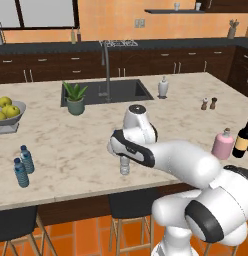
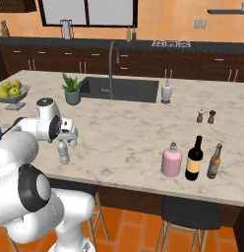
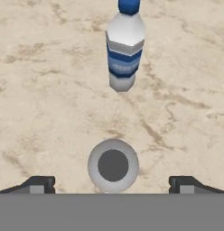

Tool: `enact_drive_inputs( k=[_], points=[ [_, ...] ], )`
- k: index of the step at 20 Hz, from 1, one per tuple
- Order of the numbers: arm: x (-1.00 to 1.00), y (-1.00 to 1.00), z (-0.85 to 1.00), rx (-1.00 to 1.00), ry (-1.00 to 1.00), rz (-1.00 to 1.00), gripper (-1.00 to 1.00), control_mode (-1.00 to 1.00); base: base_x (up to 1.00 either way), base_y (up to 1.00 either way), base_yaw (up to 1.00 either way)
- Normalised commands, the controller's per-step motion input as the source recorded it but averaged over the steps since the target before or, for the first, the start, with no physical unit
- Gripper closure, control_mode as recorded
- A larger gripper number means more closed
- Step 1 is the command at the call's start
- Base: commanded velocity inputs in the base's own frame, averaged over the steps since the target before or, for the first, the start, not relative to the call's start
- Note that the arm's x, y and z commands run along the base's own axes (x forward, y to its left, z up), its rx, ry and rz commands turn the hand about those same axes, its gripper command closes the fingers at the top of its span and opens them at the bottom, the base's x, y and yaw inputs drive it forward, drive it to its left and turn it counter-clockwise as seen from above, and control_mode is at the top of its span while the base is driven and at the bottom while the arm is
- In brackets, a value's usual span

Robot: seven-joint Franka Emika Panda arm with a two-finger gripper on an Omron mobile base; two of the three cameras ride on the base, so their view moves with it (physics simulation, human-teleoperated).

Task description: Move the plastic bottles in the middle to the plastics group, and the glass bottles in the middle to the glass group.

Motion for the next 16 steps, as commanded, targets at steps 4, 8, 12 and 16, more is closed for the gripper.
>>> enact_drive_inputs(
  k=[4,8,12,16],
  points=[
    [0.17,0.00,-0.19,0.00,0.00,0.00,-1.00,-1.00,0.00,0.00,0.00],
    [0.02,0.00,-0.16,0.00,0.00,0.00,-1.00,-1.00,0.00,0.00,0.00],
    [0.08,0.00,-0.03,0.00,0.00,0.00,-1.00,-1.00,0.00,0.00,0.00],
    [0.12,0.00,0.00,0.00,0.00,0.00,-1.00,-1.00,0.00,0.00,0.00]
  ],
)
